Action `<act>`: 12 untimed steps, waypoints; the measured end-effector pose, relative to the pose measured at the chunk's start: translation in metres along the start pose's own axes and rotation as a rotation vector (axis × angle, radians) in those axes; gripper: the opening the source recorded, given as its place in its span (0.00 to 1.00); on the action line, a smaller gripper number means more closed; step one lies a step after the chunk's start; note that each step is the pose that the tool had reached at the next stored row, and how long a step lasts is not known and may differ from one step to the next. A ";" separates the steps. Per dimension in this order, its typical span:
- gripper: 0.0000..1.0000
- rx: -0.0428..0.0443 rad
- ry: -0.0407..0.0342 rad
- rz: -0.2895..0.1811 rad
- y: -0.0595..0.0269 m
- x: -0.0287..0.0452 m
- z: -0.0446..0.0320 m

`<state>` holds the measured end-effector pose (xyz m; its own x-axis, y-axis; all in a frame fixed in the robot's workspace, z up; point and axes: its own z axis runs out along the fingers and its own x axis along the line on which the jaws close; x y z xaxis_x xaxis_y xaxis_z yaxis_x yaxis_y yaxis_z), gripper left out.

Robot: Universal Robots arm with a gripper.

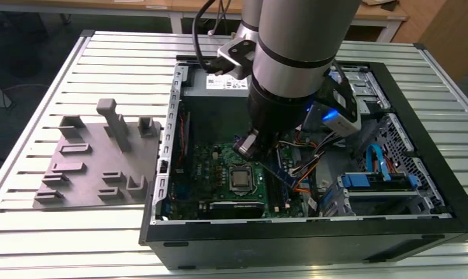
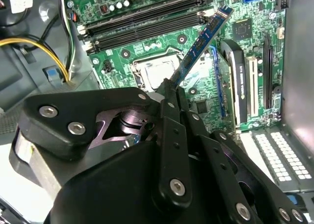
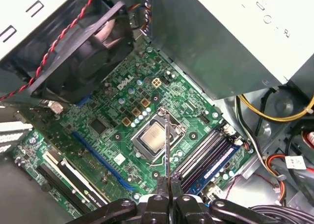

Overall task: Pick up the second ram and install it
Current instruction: 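Insert the second ram into the second slot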

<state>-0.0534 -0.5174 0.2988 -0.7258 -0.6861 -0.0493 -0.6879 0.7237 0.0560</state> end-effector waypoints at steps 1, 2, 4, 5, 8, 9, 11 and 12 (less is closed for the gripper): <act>0.13 0.0004 -0.0004 0.008 0.0000 0.0000 0.0000; 0.13 0.0008 -0.0009 0.015 0.0000 0.0000 0.0000; 0.13 0.0015 -0.0016 0.030 0.0000 0.0000 0.0000; 0.13 0.0018 -0.0020 0.037 0.0000 0.0000 0.0000; 0.13 0.0029 -0.0032 0.059 0.0000 0.0000 0.0000; 0.13 0.0033 -0.0037 0.065 0.0000 0.0000 0.0000; 0.13 0.0039 -0.0045 0.080 0.0000 0.0000 0.0001; 0.13 0.0043 -0.0048 0.086 0.0000 0.0000 0.0001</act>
<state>-0.0534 -0.5174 0.2987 -0.7825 -0.6207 -0.0493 -0.6226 0.7805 0.0560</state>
